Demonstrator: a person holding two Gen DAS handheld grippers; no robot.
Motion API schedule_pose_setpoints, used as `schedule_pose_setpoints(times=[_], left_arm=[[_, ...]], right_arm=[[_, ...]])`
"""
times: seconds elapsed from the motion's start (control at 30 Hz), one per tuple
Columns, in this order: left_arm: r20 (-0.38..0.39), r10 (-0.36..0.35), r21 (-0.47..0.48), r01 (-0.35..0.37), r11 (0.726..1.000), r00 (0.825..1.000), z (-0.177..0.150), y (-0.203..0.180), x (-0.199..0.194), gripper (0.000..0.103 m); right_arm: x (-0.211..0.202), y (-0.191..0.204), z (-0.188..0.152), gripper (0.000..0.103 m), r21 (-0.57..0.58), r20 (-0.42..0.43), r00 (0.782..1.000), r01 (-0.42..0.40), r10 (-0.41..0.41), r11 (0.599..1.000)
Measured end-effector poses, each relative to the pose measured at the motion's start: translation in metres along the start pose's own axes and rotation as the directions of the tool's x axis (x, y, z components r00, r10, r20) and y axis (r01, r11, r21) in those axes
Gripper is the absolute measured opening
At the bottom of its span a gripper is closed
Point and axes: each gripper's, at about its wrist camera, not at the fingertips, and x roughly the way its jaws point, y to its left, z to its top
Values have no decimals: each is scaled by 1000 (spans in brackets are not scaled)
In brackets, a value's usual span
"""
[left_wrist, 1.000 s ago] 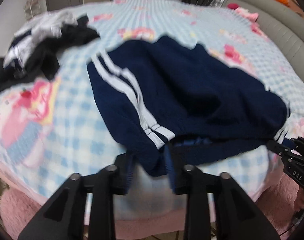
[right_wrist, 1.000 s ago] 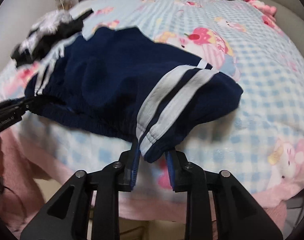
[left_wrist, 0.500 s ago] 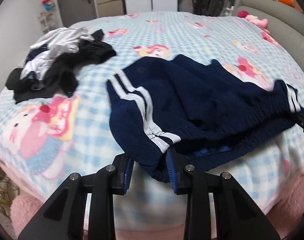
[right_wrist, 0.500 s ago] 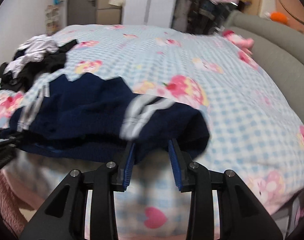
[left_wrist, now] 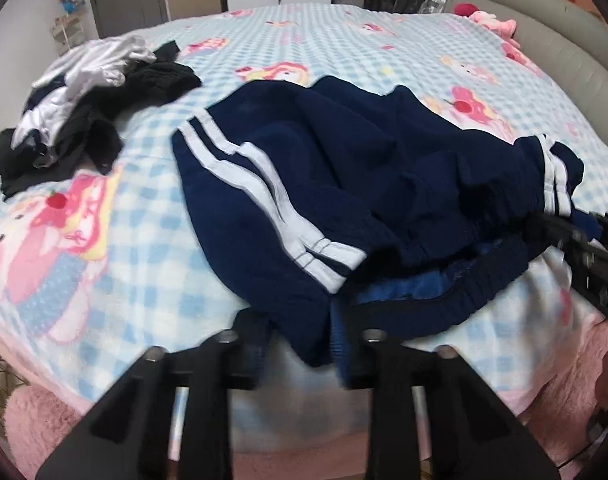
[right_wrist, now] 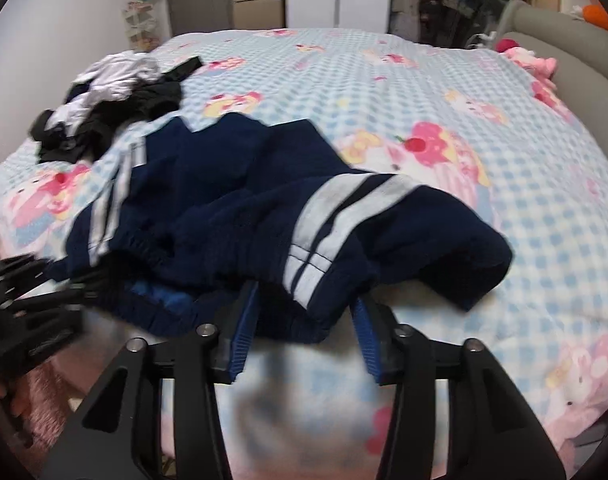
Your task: Fold clothes
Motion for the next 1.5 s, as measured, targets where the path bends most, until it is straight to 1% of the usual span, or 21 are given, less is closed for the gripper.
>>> schedule_pose_setpoints(times=[0.1, 0.2, 0.3, 0.37, 0.43, 0.5, 0.57, 0.6, 0.73, 0.9, 1.03, 1.07, 1.13, 1.17, 1.2, 1.27, 1.33, 1.37, 1.43, 1.47, 1.5], left_arm=[[24, 7, -37, -6, 999, 1000, 1, 12, -9, 22], [38, 0, -78, 3, 997, 999, -1, 20, -18, 21], [60, -25, -105, 31, 994, 998, -1, 23, -27, 21], [85, -23, -101, 32, 994, 996, 0, 21, -36, 21], [111, -24, -95, 35, 995, 994, 4, 19, -46, 21], [127, -37, -84, 48, 995, 991, 13, 22, -49, 22], [132, -45, -74, 55, 996, 990, 16, 24, -50, 24], [124, -53, -75, 63, 995, 991, 15, 25, -47, 24], [54, -51, -103, 56, 993, 997, 11, 27, -29, 24], [65, -34, -123, 42, 991, 997, -1, 31, -33, 25], [49, -54, -141, 60, 988, 997, -2, 37, -30, 27], [45, -60, -135, 66, 989, 997, -2, 36, -29, 29], [25, -80, -114, 83, 990, 996, -3, 33, -24, 41], [-13, -106, -84, 105, 991, 994, -5, 27, -18, 49], [-49, -121, -56, 118, 991, 991, -8, 22, -11, 50], [-87, -60, -4, 60, 998, 994, -14, 13, -1, 50], [-85, 6, 38, -3, 999, 996, -20, 6, 2, 50], [-74, 13, 32, -10, 999, 997, -20, 6, 1, 50], [-52, 25, 21, -24, 999, 998, -19, 6, -3, 46], [-35, 34, 12, -34, 999, 999, -18, 7, -6, 34], [-7, 49, -2, -49, 999, 999, -15, 9, -12, 32]], right_arm=[[-3, -12, 2, 13, 31, 8, 999, 38, -38, 999], [-9, -28, 1, 12, 65, 2, 998, 60, -60, 996], [-11, -43, -4, 13, 109, -26, 998, 52, -50, 993], [-11, -43, -8, 13, 100, -36, 997, 72, -69, 992], [-15, -42, -11, 17, 98, -39, 996, 81, -77, 992], [-23, -45, -12, 20, 120, -32, 998, 55, -51, 991], [-28, -47, -11, 26, 142, -20, 1000, 11, -8, 990], [-31, -49, -10, 31, 152, -14, 1000, -12, 15, 988], [-32, -46, -11, 31, 143, -19, 999, -27, 30, 989], [-30, -53, -19, 32, 161, -34, 999, -16, 22, 987], [-26, -66, -24, 43, 215, -55, 997, -46, 59, 976], [-25, -65, -25, 43, 207, -59, 996, -46, 59, 977], [-25, -62, -25, 43, 185, -71, 995, -57, 71, 981], [-21, -55, -25, 43, 153, -89, 992, -73, 87, 985], [-18, -48, -25, 43, 118, -110, 989, -90, 103, 989], [-12, -34, -25, 45, 58, -131, 986, -94, 101, 994], [-11, -23, -27, 45, 17, -129, 990, -56, 57, 998], [-11, -21, -27, 45, 14, -125, 991, -38, 39, 999], [-12, -22, -27, 45, 22, -116, 993, -9, 11, 1000], [-12, -24, -27, 44, 26, -110, 994, 15, -12, 1000], [-13, -28, -27, 36, 28, -104, 994, 43, -40, 999]])
